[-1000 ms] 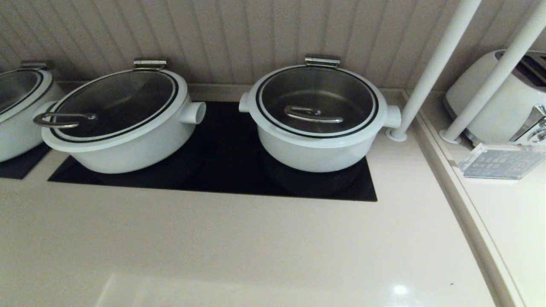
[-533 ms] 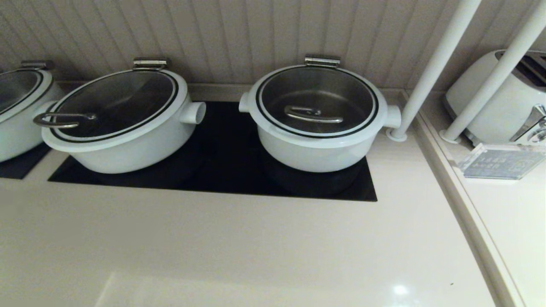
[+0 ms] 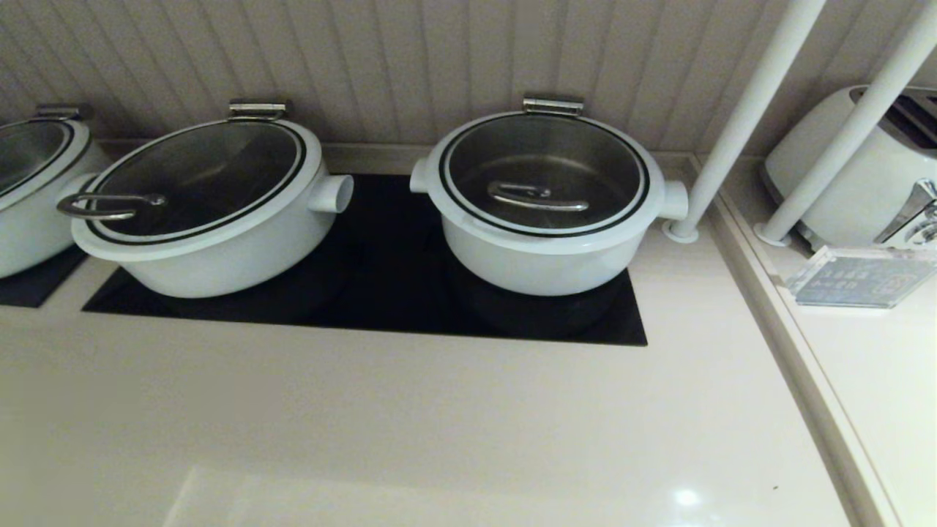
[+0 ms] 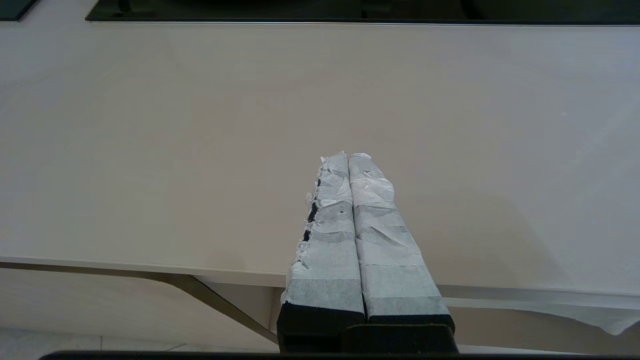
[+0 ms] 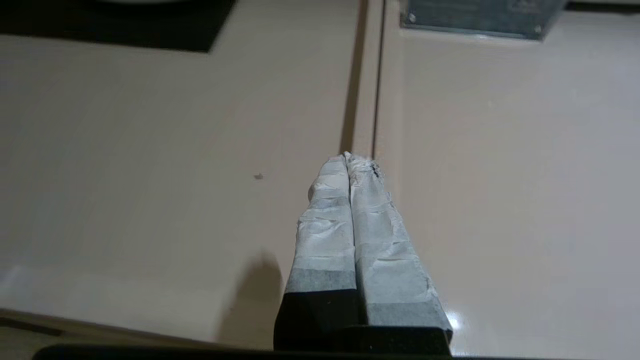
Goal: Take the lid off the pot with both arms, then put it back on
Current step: Open the food pot lid a small opening with the right arm
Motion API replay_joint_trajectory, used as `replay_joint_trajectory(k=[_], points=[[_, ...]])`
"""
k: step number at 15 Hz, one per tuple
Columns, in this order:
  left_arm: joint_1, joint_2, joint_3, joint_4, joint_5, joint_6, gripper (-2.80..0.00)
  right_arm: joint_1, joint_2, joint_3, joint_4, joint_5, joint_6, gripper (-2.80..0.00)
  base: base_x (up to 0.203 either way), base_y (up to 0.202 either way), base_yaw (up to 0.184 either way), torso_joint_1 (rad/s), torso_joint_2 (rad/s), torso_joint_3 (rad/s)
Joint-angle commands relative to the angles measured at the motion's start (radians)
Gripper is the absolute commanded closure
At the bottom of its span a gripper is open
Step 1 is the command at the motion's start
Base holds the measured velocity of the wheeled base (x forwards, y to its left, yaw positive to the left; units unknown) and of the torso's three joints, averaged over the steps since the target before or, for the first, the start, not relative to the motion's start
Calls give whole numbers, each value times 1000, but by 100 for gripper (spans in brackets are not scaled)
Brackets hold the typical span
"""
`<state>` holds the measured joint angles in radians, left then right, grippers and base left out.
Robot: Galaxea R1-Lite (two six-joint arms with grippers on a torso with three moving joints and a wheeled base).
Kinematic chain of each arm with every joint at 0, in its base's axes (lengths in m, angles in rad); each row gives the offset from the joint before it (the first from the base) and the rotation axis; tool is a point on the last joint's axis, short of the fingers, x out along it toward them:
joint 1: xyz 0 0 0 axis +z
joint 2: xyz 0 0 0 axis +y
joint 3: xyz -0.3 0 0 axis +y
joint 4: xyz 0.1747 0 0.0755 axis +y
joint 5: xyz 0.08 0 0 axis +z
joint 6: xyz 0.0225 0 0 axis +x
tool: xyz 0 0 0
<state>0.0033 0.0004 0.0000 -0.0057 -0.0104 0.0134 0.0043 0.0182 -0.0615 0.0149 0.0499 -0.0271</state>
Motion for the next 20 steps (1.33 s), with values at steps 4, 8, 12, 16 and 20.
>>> replay_joint_trajectory(k=[4,8,12,16,20], points=[[-2,0,0,0,0,2,0,5,324,-188,-57,124,-1,0,0,0,0,0,0,0],[-1,0,0,0,0,0,0,6,603,-307,-215,286,-38,0,0,0,0,0,0,0],[-2,0,0,0,0,2,0,17,858,-430,-356,488,-67,0,0,0,0,0,0,0],[-1,0,0,0,0,0,0,179,1043,-497,-485,526,-67,0,0,0,0,0,0,0],[0,0,0,0,0,0,0,339,1218,-511,-636,514,-62,0,0,0,0,0,0,0]])
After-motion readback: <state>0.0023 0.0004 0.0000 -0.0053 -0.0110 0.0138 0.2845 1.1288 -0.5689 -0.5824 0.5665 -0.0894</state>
